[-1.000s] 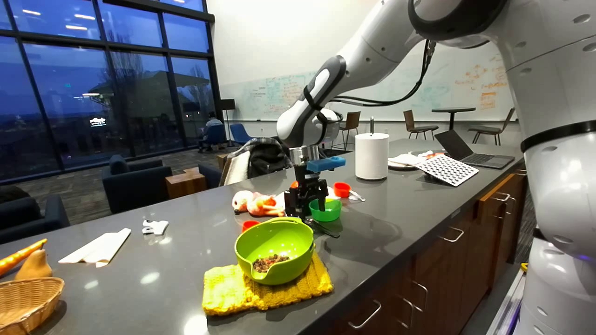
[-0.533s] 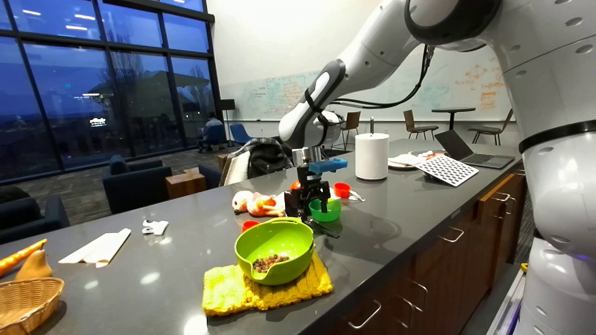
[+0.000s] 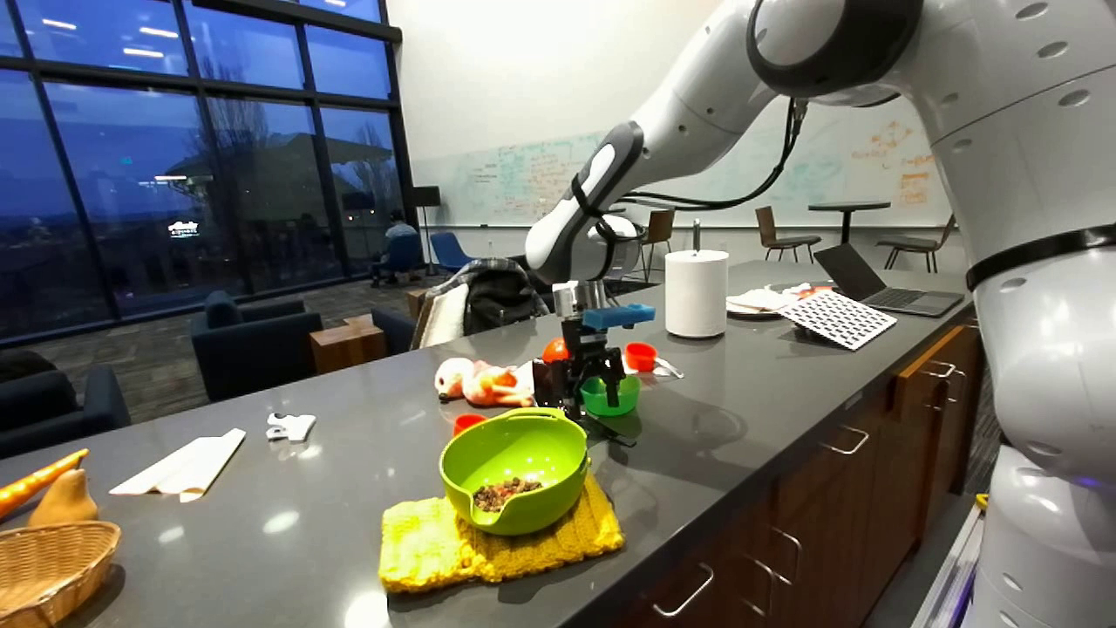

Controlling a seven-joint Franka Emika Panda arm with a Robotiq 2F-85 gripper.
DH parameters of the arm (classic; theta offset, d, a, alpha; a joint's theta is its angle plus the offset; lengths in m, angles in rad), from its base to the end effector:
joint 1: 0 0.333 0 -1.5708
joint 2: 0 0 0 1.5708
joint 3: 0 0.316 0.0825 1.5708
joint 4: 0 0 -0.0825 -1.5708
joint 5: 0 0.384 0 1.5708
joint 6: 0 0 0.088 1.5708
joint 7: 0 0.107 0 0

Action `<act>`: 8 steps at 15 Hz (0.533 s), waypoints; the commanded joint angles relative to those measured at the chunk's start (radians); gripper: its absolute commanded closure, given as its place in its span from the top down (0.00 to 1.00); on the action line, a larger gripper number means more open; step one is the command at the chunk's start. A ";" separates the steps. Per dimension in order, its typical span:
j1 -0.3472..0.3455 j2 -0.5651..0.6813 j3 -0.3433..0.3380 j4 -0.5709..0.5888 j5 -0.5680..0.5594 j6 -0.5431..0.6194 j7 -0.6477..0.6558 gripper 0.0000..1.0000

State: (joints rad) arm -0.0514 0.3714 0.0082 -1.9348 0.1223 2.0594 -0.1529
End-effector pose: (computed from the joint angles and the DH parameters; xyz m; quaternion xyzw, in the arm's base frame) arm 0.5909 -0.0192 0.2761 -0.9909 -0.0191 0.1173 0.0633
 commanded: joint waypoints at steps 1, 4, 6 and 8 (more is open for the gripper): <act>-0.022 0.024 0.007 0.030 0.031 -0.037 -0.031 1.00; -0.029 0.038 0.005 0.030 0.030 -0.043 -0.039 1.00; -0.022 0.051 -0.006 0.026 -0.002 -0.026 -0.021 1.00; -0.022 0.063 -0.011 0.024 -0.011 -0.021 -0.022 1.00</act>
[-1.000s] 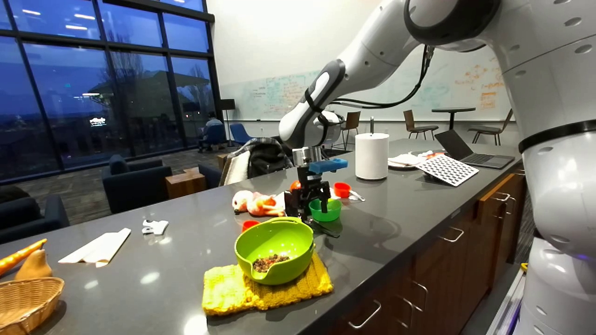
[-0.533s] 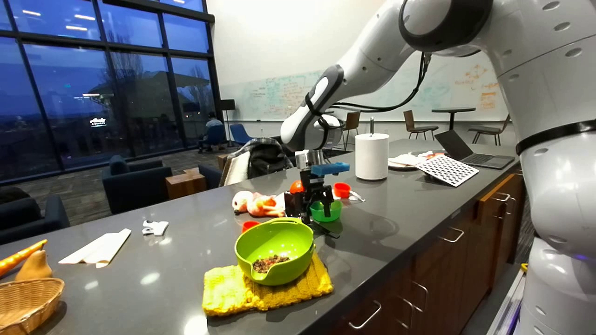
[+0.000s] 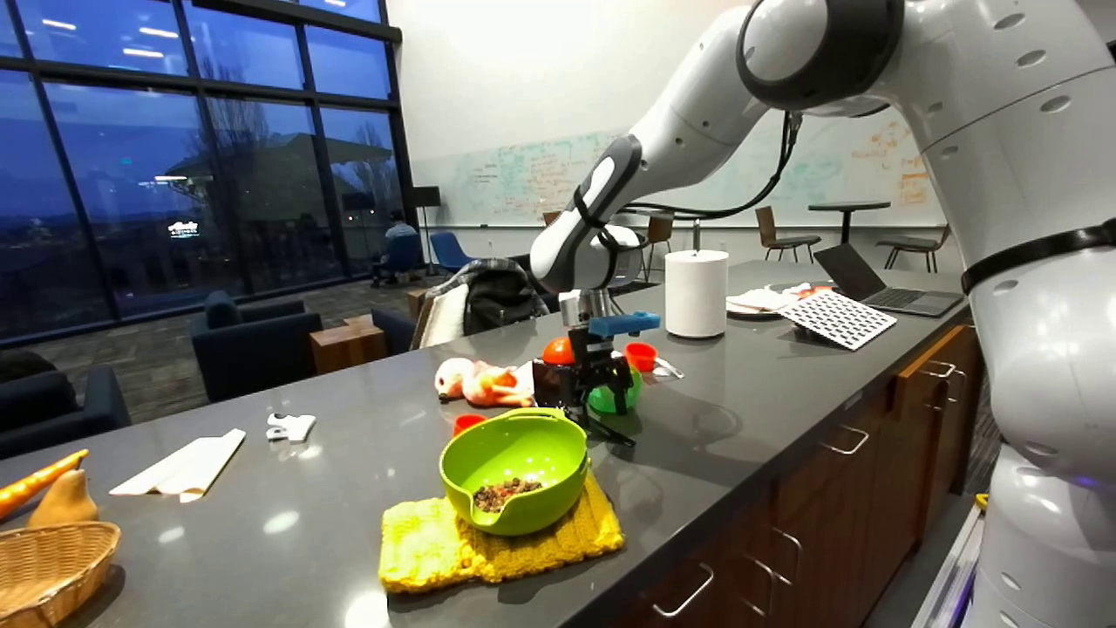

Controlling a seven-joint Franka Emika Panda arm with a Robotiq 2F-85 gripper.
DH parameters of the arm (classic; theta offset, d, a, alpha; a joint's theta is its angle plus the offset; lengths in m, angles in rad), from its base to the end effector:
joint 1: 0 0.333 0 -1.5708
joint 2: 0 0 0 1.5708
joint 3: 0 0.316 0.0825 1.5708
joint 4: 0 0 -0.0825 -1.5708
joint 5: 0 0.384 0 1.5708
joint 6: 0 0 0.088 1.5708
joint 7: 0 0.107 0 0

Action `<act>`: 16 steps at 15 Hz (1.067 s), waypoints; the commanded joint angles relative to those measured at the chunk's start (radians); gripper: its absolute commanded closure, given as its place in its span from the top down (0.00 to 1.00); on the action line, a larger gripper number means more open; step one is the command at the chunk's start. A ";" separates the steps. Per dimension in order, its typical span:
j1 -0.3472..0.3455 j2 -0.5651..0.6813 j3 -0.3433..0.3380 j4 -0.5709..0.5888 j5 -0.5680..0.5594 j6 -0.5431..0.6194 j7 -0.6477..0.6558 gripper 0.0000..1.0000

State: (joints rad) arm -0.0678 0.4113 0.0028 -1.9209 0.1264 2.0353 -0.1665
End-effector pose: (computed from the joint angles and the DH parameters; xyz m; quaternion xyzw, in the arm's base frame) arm 0.5892 -0.0313 0.2567 -0.9876 -0.0137 0.1406 0.0689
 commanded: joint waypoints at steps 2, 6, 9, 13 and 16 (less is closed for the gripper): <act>-0.006 0.039 -0.007 0.012 -0.020 0.006 -0.010 1.00; -0.009 0.044 -0.007 0.013 -0.015 0.007 -0.014 1.00; -0.011 0.039 -0.005 0.008 -0.009 0.006 -0.018 1.00; -0.005 0.027 -0.005 -0.006 -0.016 0.019 -0.013 1.00; 0.021 0.022 -0.020 -0.031 -0.077 0.055 0.034 1.00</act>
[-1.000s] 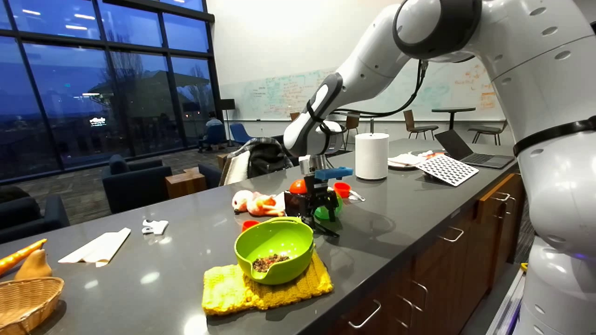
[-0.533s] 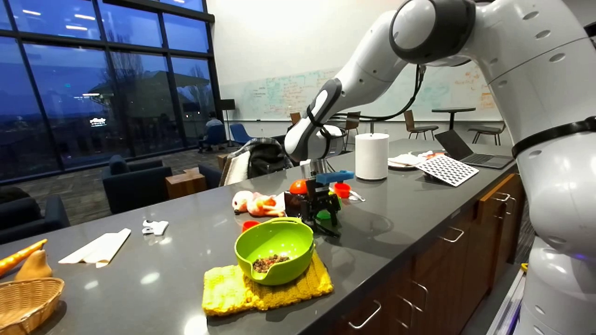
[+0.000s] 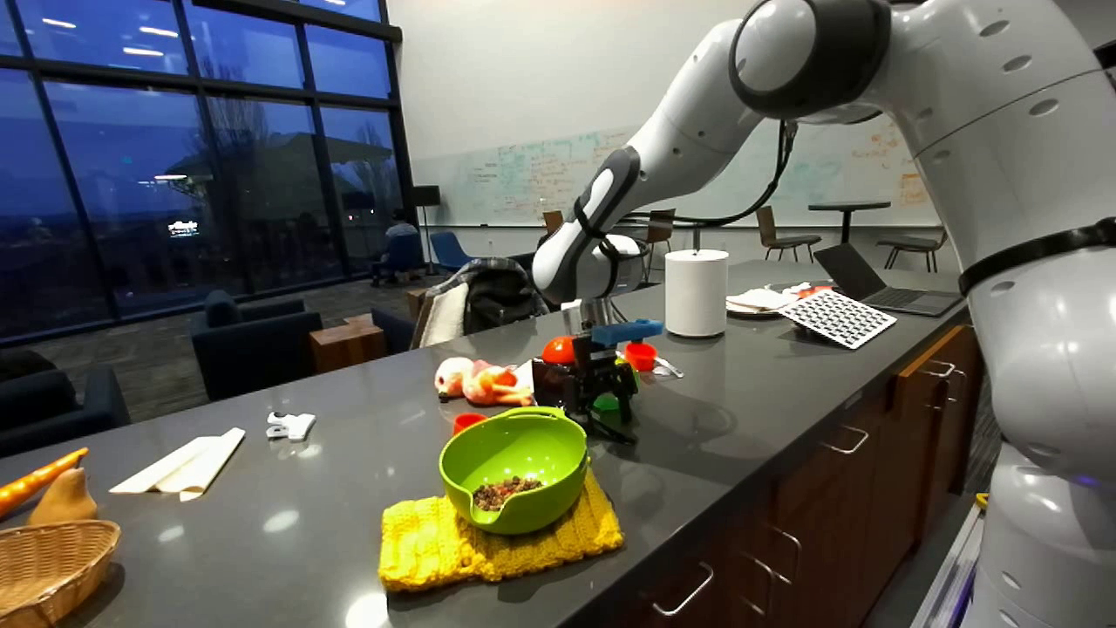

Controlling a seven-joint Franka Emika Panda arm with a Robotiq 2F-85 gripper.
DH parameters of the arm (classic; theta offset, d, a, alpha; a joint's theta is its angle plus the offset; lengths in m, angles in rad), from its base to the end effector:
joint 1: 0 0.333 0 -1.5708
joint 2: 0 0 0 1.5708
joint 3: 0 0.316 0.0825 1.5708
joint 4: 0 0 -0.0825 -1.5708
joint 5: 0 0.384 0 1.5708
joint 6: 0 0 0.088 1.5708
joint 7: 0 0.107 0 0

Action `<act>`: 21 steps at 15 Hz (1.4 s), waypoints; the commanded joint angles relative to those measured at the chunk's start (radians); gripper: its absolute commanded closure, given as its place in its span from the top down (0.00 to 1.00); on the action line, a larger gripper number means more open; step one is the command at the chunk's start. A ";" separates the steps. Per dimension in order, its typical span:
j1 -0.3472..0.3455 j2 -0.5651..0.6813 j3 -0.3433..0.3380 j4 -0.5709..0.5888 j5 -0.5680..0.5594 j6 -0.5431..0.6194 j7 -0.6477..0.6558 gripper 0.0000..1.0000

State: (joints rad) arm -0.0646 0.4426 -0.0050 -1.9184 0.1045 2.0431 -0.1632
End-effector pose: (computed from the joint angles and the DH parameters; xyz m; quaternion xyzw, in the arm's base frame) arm 0.5881 -0.0351 0.2395 -0.9865 -0.0154 0.1522 0.0591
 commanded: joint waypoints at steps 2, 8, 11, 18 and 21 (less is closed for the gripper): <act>0.029 -0.011 -0.015 -0.045 -0.088 0.059 0.058 1.00; 0.034 -0.019 -0.009 -0.059 -0.115 0.065 0.087 0.73; 0.027 -0.030 -0.010 -0.061 -0.113 0.063 0.081 0.55; -0.001 -0.046 -0.013 -0.058 -0.088 0.052 0.054 0.03; -0.004 -0.053 -0.009 -0.056 -0.079 0.041 0.043 0.06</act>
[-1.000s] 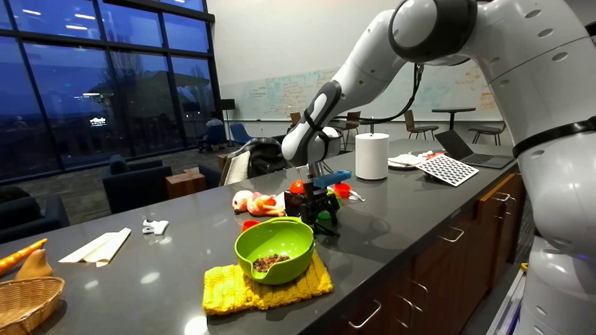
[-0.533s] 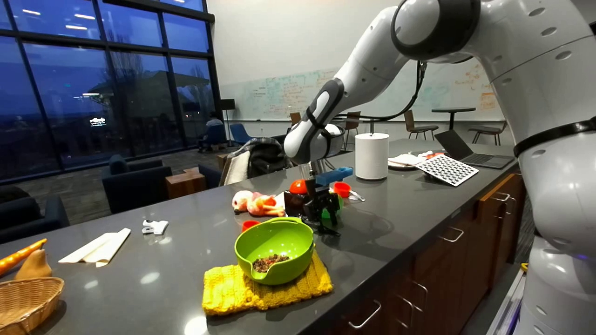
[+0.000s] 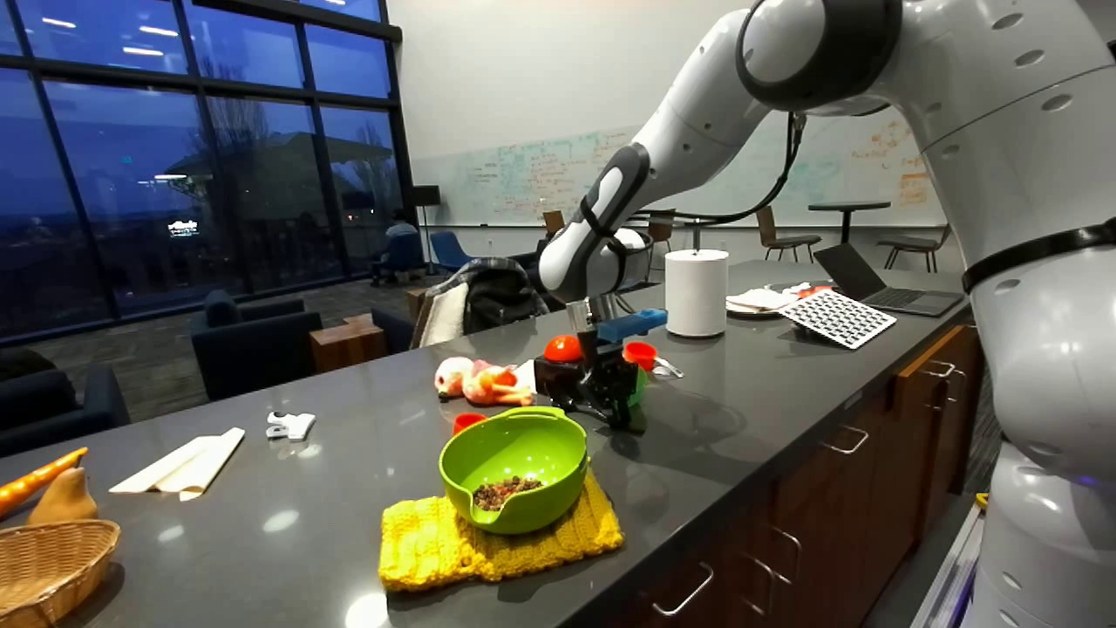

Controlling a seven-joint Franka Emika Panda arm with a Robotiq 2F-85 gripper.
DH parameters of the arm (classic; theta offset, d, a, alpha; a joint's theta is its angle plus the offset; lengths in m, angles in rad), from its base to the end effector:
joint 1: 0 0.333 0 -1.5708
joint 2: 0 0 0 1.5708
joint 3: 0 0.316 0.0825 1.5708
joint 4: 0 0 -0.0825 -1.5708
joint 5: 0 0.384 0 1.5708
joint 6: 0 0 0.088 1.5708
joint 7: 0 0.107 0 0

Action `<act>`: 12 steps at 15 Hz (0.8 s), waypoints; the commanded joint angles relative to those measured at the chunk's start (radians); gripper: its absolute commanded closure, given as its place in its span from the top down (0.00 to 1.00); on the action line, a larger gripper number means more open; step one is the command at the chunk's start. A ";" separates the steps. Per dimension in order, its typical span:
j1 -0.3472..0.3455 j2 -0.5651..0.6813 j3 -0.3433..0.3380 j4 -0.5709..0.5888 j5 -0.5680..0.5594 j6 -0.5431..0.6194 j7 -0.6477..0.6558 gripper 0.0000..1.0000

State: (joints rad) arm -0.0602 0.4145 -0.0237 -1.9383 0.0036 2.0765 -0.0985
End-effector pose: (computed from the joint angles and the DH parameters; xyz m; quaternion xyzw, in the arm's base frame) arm 0.5868 -0.0488 0.2501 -0.9905 -0.0065 0.1374 0.0091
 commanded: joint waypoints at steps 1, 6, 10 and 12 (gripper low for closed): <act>-0.009 -0.028 0.012 -0.035 0.024 0.000 -0.031 0.06; -0.011 -0.066 0.017 -0.028 0.017 -0.086 -0.095 0.06; -0.007 -0.129 0.017 -0.021 0.007 -0.200 -0.140 0.06; -0.005 -0.160 0.017 -0.013 0.004 -0.253 -0.158 0.06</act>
State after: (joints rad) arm -0.0598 0.3308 -0.0137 -1.9365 0.0125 1.8958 -0.2217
